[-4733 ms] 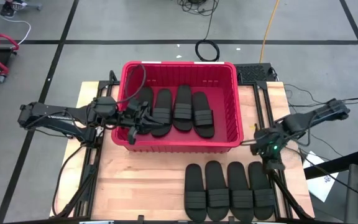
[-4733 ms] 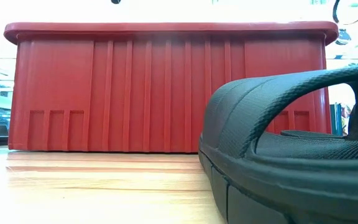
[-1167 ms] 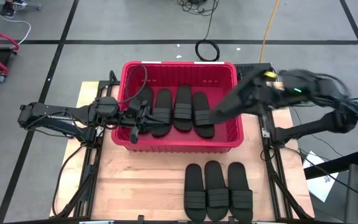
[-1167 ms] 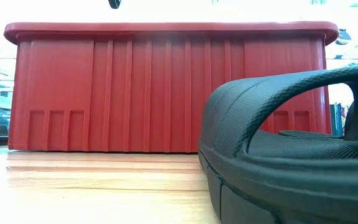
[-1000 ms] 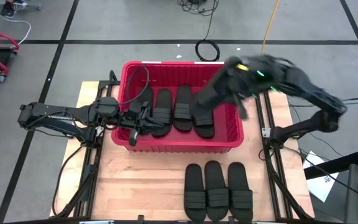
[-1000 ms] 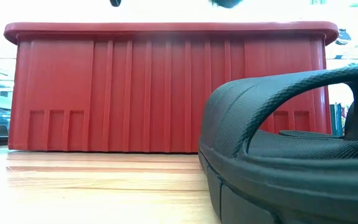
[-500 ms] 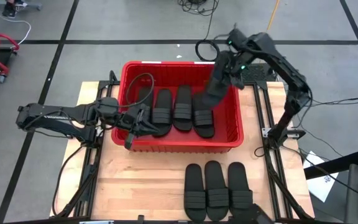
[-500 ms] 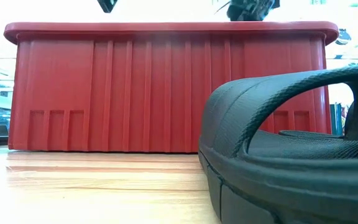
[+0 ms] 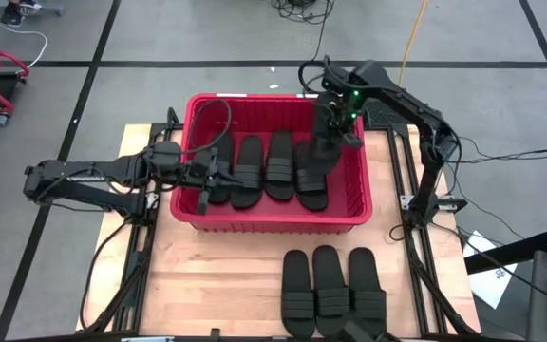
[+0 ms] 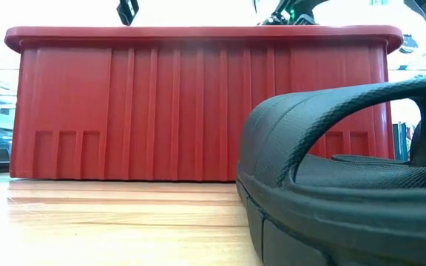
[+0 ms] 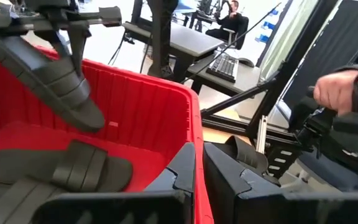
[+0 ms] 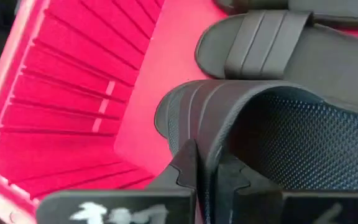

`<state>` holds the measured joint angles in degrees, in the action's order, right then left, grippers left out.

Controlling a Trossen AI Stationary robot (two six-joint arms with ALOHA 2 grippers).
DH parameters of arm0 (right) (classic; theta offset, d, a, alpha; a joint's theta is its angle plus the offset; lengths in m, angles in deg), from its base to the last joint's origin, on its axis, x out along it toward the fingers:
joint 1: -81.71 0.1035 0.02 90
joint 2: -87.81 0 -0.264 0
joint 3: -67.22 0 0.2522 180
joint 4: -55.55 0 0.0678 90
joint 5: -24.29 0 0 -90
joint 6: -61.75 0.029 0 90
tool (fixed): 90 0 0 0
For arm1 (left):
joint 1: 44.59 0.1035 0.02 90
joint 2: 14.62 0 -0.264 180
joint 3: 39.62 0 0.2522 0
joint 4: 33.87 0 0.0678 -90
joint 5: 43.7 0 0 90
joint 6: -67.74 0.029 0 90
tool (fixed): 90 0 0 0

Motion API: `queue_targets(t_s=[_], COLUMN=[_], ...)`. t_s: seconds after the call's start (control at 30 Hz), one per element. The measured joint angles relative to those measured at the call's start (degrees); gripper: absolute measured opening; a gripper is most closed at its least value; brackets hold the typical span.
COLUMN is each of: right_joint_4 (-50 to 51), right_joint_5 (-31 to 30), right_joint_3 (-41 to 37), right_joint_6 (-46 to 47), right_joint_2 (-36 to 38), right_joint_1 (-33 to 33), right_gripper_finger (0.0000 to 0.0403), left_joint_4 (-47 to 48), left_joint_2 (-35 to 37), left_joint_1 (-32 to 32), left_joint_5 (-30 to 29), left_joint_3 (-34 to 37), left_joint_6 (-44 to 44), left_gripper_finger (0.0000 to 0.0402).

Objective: Pick and place slides into bin
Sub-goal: Put the black slide into the red bin

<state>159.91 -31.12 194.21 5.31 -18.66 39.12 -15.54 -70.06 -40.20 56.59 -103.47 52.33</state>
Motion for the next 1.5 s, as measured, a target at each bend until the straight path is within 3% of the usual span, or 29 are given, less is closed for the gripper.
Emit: queue_targets(t_s=[0.6,1.1,1.5], right_joint_4=[-12.41,-20.58,-20.56], right_joint_5=[6.10,9.24,8.28], right_joint_3=[-21.27,-21.70,-21.46], right_joint_6=[3.26,6.70,7.62], right_joint_2=[-0.20,-0.48,-6.93], right_joint_1=[7.49,8.24,8.13], right_gripper_finger=[0.0004,0.0004,0.0004], left_joint_4=[0.46,0.44,0.47], left_joint_2=[-0.02,-0.04,-0.04], left_joint_1=[1.28,2.06,2.02], left_joint_5=[0.19,0.84,1.46], left_joint_3=[0.00,0.00,0.00], left_joint_6=[0.96,1.35,1.28], left_gripper_finger=[0.0026,0.0026,0.0026])
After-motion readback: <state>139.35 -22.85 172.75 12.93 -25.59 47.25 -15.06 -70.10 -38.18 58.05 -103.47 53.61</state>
